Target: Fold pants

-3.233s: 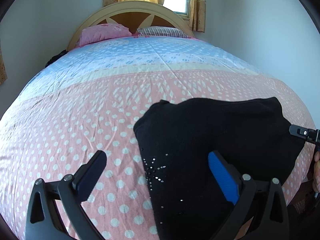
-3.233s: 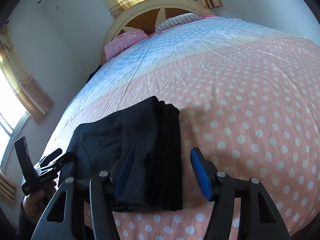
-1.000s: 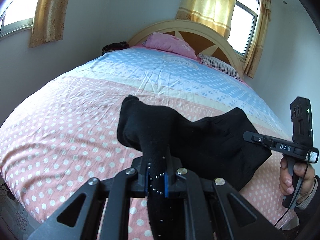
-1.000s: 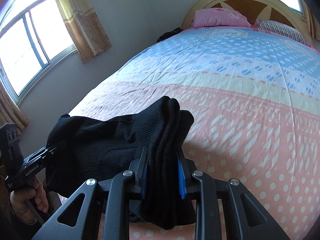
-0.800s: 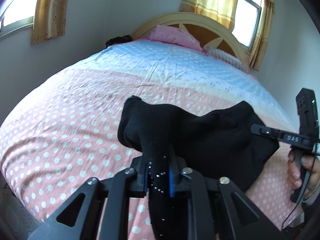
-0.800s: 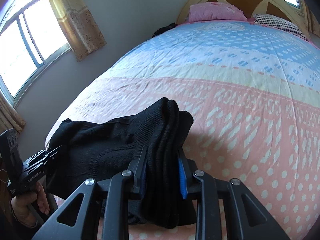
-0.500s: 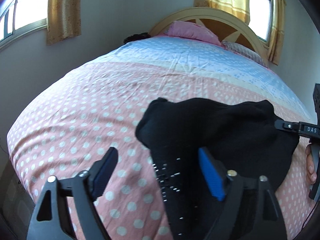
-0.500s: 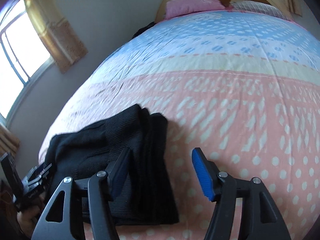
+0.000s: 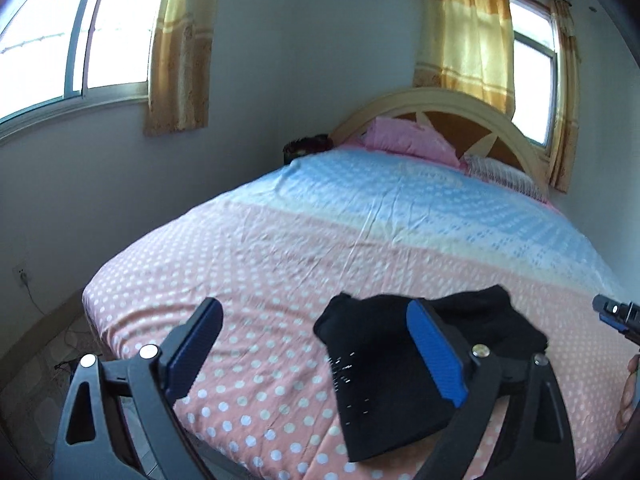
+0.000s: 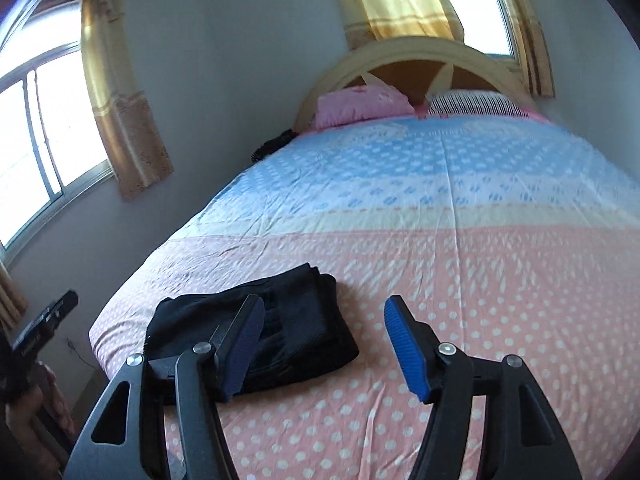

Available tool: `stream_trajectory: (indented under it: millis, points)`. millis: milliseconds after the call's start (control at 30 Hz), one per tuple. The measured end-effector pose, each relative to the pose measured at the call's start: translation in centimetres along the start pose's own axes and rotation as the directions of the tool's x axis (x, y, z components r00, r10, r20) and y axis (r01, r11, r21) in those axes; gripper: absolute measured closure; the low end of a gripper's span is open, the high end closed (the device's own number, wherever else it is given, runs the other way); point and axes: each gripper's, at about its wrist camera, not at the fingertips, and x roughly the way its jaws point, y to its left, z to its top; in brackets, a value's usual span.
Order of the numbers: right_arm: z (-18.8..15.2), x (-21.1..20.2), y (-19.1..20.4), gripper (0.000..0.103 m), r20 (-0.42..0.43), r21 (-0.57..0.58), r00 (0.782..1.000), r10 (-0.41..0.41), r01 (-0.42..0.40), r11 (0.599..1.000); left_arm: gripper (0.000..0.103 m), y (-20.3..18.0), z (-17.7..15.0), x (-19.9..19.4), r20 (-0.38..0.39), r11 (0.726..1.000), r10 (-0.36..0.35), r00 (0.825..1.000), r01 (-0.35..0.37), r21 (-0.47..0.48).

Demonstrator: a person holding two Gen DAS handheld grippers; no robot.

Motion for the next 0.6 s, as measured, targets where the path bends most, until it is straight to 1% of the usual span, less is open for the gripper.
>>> stream_trajectory:
  millis: [67, 167, 233, 367, 433, 600]
  points:
    - [0.1, -2.4, 1.6, 0.039, 0.035, -0.046, 0.999, 0.020, -0.018, 0.999, 0.001, -0.8, 1.1, -2.0, 0.058, 1.000, -0.025, 0.998, 0.024, 0.007]
    - [0.3, -5.3, 3.0, 0.036, 0.083, -0.082, 0.996, 0.037, -0.031, 0.996, 0.000, -1.9, 2.4, -4.3, 0.121, 0.998, -0.055, 0.991, 0.052, 0.025]
    - [0.5, -6.6, 3.4, 0.030, 0.113, -0.090, 0.993, 0.035, -0.025, 0.996, 0.000, -2.2, 3.0, -5.4, 0.148, 0.997, -0.072, 0.986, 0.068, 0.033]
    - [0.7, -8.5, 3.8, 0.028, 0.151, -0.092, 0.988, 0.026, -0.012, 0.996, 0.000, -2.6, 3.4, -6.5, 0.182, 0.996, -0.090, 0.979, 0.083, 0.045]
    - [0.7, -9.0, 3.8, 0.028, 0.154, -0.092, 0.988, 0.026, -0.012, 0.996, 0.000, -2.7, 3.5, -6.8, 0.193, 0.995, -0.091, 0.977, 0.084, 0.046]
    - [0.2, -9.3, 3.8, 0.028, 0.149, -0.093, 0.988, 0.025, -0.011, 0.996, 0.000, -2.9, 3.2, -6.6, 0.186, 0.995, -0.093, 0.978, 0.086, 0.042]
